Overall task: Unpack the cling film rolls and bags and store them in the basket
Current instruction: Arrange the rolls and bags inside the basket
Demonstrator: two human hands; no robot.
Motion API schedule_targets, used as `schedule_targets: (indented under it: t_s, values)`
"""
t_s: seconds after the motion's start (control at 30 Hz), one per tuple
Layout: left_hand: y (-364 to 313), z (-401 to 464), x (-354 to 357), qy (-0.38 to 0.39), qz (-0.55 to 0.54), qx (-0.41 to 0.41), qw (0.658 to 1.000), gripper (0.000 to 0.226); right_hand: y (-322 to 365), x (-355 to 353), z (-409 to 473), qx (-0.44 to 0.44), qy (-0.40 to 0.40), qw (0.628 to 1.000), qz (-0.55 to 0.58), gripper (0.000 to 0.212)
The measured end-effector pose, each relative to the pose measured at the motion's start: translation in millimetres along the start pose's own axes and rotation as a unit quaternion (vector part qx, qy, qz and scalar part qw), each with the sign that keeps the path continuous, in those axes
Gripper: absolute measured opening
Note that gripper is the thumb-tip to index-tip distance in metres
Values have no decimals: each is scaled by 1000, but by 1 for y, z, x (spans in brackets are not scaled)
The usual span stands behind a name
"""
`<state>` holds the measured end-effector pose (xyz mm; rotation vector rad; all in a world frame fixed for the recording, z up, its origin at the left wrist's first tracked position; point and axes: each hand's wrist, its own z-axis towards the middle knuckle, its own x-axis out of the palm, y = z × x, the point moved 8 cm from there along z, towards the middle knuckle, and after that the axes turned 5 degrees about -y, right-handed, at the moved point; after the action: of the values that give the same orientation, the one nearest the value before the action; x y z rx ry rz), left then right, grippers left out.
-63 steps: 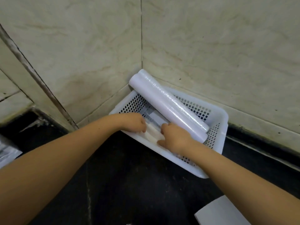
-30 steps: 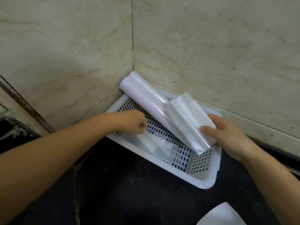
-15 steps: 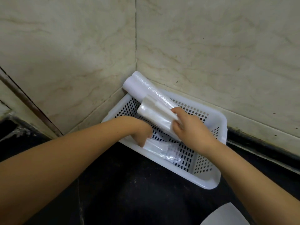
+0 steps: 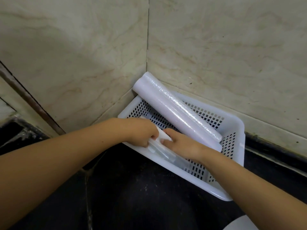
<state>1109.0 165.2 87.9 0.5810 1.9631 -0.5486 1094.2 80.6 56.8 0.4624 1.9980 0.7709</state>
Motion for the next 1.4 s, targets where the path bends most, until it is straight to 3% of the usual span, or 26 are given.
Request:
schedule_targets:
  t_s: [0.1,0.17,0.3,0.37,0.43,0.53,0.63,0.7,0.77,0.87,0.97,1.07,1.13,1.2,1.33,1.4]
  values:
    - [2,6,5,8,8,-14,1000,29,-9,1,0,44,42,997,52,63]
    - [8,7,3,1,-19,-20,1000,48,-10,0,0,36,56,997,29,71]
    - [17,1,-7,-42,-76,-8,996,87,-5,1,-2,-12,56,997,-51,60]
    - [14,3,-3,-48,-53,4,997,92,-1,1,-5,-18,49,996,-68,54]
    - [13,8,14,14,-39,-5,999,85,7,-2,-9,-32,38,993,-106,49]
    - [22,15,33,111,-54,-46,991,90,23,-32,-18,-74,-71,979,-178,30]
    - [23,20,31,102,-49,-39,993,104,32,-80,-29,-114,-259,941,-183,27]
    - [23,20,26,85,-48,-36,995,103,27,-87,-28,-101,-287,927,-220,40]
    - [22,16,17,71,-60,-31,995,94,15,-75,-19,-62,-262,912,-309,57]
    - [21,8,-11,-9,-131,-34,991,63,12,-69,-15,-59,-281,908,-304,52]
    - [17,3,-48,-200,-110,-31,973,25,17,-84,-26,-86,-306,929,-189,51]
    - [-13,10,-60,-351,25,48,935,29,28,-117,-46,-125,-345,922,-123,53]
    - [-25,32,-54,-348,121,48,928,52,32,-141,-50,-128,-358,917,-120,50]
    - [-19,45,-55,-322,142,-13,936,59,29,-154,-44,-111,-345,922,-134,47]
    - [-23,21,-59,-395,149,-34,906,46,13,-144,-26,-79,-308,937,-145,46]
    - [-23,4,-49,-394,132,-27,909,41,6,-132,-15,-69,-291,945,-132,46]
